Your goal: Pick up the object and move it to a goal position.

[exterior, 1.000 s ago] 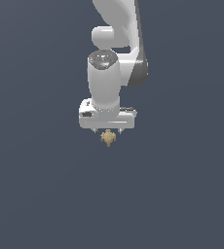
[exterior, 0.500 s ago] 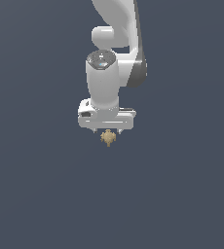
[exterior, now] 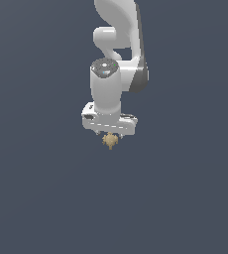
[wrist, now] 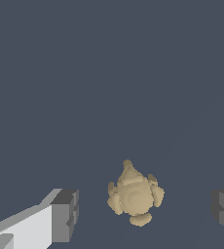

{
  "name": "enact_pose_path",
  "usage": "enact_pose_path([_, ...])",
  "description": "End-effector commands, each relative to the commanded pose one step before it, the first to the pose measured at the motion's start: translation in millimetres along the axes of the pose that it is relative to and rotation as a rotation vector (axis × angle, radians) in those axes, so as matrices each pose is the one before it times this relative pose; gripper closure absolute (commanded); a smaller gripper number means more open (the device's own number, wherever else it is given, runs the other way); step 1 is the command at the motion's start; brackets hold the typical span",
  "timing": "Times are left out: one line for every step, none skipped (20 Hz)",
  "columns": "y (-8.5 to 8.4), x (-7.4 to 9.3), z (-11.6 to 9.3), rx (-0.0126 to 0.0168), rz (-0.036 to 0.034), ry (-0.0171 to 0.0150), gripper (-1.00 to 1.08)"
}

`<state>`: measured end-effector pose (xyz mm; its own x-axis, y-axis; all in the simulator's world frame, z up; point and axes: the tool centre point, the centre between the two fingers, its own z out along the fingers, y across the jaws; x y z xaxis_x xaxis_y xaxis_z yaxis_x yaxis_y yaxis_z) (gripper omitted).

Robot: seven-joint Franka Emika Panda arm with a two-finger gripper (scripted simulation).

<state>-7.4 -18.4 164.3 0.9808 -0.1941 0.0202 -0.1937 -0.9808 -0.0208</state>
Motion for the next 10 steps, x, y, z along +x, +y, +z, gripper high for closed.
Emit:
enact_pose_path([0.62,-4.87,7.86,-0.00111,0.05508,-0.00246,-0.92])
enact_pose_path([0.46,-2.19,3.48,-0.00059,0.02502,-0.00098,-0.92])
enact_pose_path([0.57,-2.32,3.64,-0.00070,0.02641,-0.00099,-0.92])
enact_pose_path([0.67,-2.38,3.69,-0.00079,0.02702,-0.00097,-0.92])
enact_pose_path([0.77,-2.38,3.66,-0.00086,0.02705,-0.00093,-0.92])
enact_pose_path([0.86,-2.38,3.63,-0.00093,0.02707,-0.00088,-0.92])
enact_pose_path([0.96,-2.38,3.60,-0.00100,0.02709,-0.00082,-0.92])
enact_pose_path([1.05,-2.37,3.57,-0.00107,0.02711,-0.00077,-0.92])
enact_pose_path([1.15,-2.35,3.54,-0.00114,0.02714,-0.00071,-0.92])
enact_pose_path([1.24,-2.34,3.51,-0.00120,0.02715,-0.00064,-0.92])
